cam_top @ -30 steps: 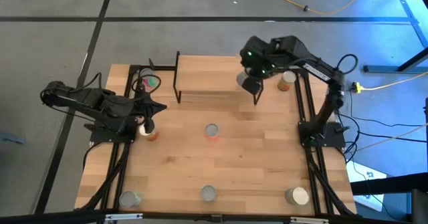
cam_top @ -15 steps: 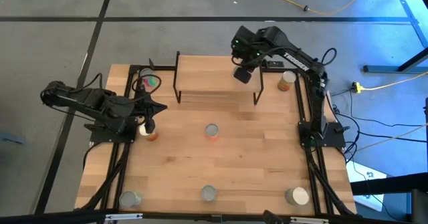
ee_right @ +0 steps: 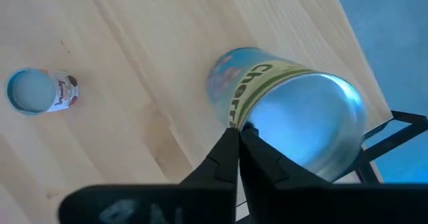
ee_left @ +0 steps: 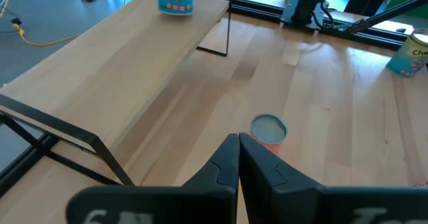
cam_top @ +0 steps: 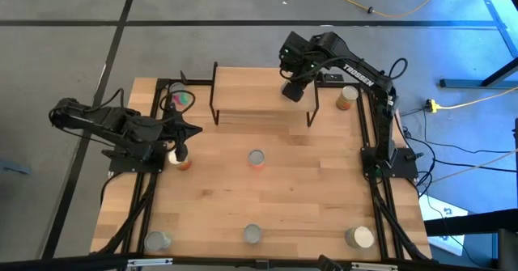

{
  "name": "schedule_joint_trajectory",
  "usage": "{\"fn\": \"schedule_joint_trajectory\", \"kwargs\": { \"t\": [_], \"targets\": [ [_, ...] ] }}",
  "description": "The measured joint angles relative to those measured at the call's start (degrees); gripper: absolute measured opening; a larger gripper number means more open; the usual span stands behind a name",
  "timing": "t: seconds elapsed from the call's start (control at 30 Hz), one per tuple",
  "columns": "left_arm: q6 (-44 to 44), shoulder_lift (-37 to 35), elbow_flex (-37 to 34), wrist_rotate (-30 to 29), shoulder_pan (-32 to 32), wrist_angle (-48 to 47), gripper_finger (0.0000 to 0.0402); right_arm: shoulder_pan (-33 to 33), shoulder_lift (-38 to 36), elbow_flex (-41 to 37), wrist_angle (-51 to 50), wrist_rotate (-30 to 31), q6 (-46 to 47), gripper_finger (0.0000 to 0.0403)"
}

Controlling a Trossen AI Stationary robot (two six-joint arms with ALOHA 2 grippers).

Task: Pick and place cans onto a shelf
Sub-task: Put the top canned cherry on the shelf

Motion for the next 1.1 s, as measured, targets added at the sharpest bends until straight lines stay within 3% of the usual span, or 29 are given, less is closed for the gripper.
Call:
{"fn": "schedule_joint_trajectory", "kwargs": {
  "t": [0.33,0.63,0.83,1.1],
  "targets": [
    [0.14,0.0,0.0,-0.01,0.0,0.0,0.0,0.02,0.0,0.0,0.03,-0.07,1.0,0.005],
    [0.17,0.0,0.0,0.0,0.0,0.0,0.0,1.02,-0.02,0.0,1.66,0.08,-2.12,0.0054],
    [0.16,-0.01,0.0,-0.01,0.0,-1.43,0.0,4.72,-0.07,1.12,2.41,0.04,-5.08,0.0008],
    [0.14,-0.02,0.0,-0.01,0.0,-2.27,0.0,9.8,-0.13,-2.23,0.57,-0.58,-4.15,0.0003]
  ]
}}
